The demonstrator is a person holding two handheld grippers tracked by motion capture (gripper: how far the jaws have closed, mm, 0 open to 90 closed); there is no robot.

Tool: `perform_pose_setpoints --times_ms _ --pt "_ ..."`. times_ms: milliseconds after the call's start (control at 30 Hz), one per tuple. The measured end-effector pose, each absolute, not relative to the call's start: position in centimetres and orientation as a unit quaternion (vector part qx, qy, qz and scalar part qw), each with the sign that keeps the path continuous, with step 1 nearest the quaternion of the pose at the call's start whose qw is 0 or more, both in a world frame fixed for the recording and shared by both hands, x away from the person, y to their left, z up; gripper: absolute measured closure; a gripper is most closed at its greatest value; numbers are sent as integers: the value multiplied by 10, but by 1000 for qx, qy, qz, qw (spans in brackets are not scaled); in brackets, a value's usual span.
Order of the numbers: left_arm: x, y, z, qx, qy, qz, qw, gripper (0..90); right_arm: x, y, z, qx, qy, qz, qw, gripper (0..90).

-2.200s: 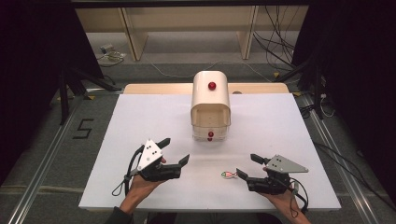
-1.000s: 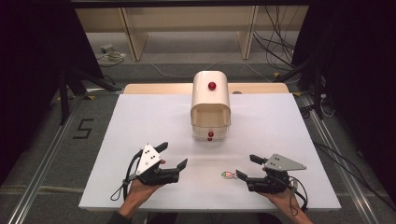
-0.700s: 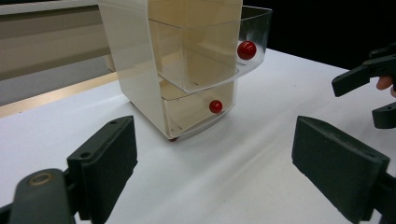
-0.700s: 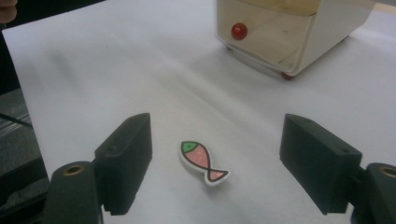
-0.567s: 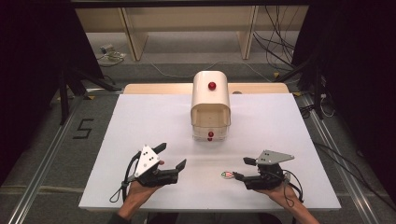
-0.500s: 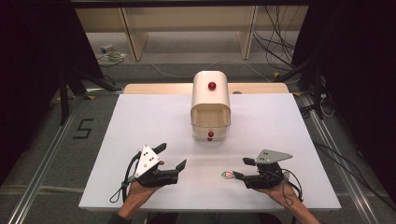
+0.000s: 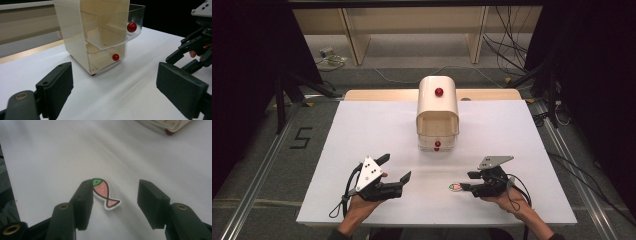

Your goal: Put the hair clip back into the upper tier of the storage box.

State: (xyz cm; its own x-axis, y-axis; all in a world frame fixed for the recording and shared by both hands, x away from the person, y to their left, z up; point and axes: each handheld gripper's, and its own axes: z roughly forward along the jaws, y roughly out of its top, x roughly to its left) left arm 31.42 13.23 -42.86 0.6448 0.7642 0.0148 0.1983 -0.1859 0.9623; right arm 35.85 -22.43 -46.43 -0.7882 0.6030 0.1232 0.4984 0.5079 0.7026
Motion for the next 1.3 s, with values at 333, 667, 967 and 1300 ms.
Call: perform_pose_setpoints --times_ms 333,667,967,1300 --pt "314 131 -430 729 328 256 544 138 364 -220 -470 316 878 354 58 534" --pt "315 130 -431 732 326 253 543 139 367 -218 -474 314 885 341 48 589" --pt "315 129 -431 733 324 253 542 140 369 -217 -476 312 890 330 39 636" --pt "315 129 -431 733 324 253 543 142 368 -214 -477 303 898 318 28 706"
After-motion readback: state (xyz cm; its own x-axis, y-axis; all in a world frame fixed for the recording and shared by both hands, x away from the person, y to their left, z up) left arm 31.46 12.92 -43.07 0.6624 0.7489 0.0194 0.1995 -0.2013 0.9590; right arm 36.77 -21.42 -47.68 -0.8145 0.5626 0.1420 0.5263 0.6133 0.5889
